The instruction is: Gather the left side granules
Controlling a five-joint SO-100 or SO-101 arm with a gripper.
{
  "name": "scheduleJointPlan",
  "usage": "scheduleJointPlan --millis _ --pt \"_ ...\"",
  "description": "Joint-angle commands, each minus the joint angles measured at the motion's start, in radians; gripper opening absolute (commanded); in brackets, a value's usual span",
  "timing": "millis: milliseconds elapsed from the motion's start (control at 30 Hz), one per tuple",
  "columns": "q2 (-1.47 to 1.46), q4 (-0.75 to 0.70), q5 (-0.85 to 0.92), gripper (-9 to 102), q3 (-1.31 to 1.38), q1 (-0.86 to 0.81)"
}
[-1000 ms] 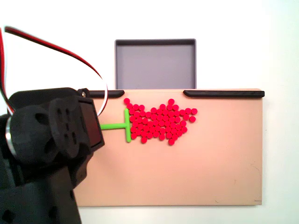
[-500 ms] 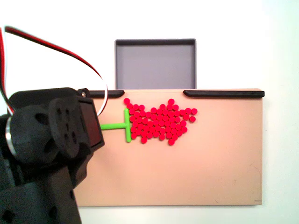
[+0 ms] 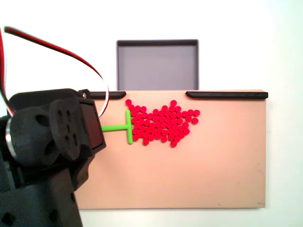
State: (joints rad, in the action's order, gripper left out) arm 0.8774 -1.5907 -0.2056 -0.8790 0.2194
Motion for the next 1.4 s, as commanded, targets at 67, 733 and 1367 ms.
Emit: scheduleJointPlan --millis 67,733,1367 --pt "0.035 -0.009 0.000 0 -0.003 0.006" --pt "0.259 -0.104 0.005 0 -0.011 0.126" --pt "0.719 -0.114 0.962 0 -0.499 -0.051"
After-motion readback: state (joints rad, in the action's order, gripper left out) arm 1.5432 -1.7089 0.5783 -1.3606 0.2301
